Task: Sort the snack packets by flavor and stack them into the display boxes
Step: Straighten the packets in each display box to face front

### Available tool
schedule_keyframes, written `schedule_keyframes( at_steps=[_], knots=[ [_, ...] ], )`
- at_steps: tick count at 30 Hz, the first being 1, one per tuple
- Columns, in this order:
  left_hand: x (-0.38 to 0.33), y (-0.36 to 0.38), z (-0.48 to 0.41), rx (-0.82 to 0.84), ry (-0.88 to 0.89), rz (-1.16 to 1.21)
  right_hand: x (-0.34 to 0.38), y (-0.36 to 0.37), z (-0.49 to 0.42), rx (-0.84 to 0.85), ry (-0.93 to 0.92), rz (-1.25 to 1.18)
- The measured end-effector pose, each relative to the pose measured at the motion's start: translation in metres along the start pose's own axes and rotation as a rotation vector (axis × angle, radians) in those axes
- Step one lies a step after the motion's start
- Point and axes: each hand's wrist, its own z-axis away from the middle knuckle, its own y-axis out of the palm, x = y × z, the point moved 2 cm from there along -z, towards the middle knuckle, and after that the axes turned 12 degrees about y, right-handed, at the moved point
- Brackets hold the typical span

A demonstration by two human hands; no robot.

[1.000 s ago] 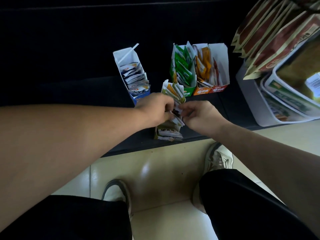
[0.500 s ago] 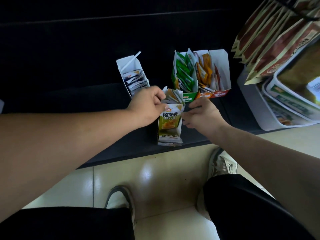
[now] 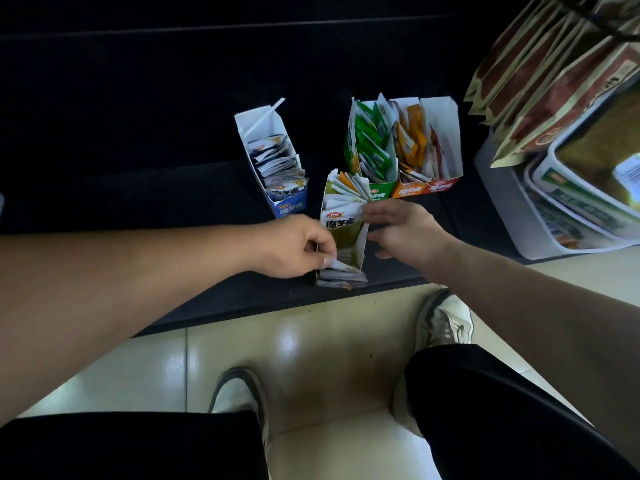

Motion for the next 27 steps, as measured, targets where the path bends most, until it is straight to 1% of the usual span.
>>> schedule_keyframes(
  at_steps=[3,5,8,9,10,13,16,21,24,27],
  knots=[
    [-0.003,0.003,-0.002,0.008,-0.022,0.094,0.000,0.000,-0.002,0.002,-0.005,-0.008],
    [-0.002,0.004,-0.006,-0.052,-0.074,0.126,0.000,0.000,-0.002,-0.005,-0.008,-0.002],
    [0.006,-0.002,-0.012,-0.346,-0.084,0.001,-0.001,-0.001,-0.004,-0.018,-0.011,0.001],
    [0.006,-0.005,-0.014,-0.407,-0.085,-0.051,-0.001,-0.001,-0.004,-0.017,-0.009,-0.002],
    [0.007,-0.007,-0.016,-0.425,-0.082,-0.082,-0.002,-0.001,-0.004,-0.015,-0.008,-0.004],
    [0.006,-0.005,-0.022,-0.387,-0.045,-0.102,-0.003,-0.001,-0.003,0.001,-0.005,-0.009],
    [0.004,0.000,-0.027,-0.444,-0.026,-0.188,-0.005,-0.001,-0.002,0.026,0.007,-0.023],
    [0.010,0.001,-0.027,-0.465,-0.095,-0.075,-0.004,0.000,-0.002,0.054,0.011,-0.013],
    [0.011,-0.002,-0.025,-0.498,-0.092,-0.072,-0.005,0.001,-0.001,0.046,0.023,-0.005],
    [0.001,-0.010,-0.022,-0.566,-0.069,-0.069,-0.006,0.002,0.002,0.096,0.040,-0.024]
  ],
)
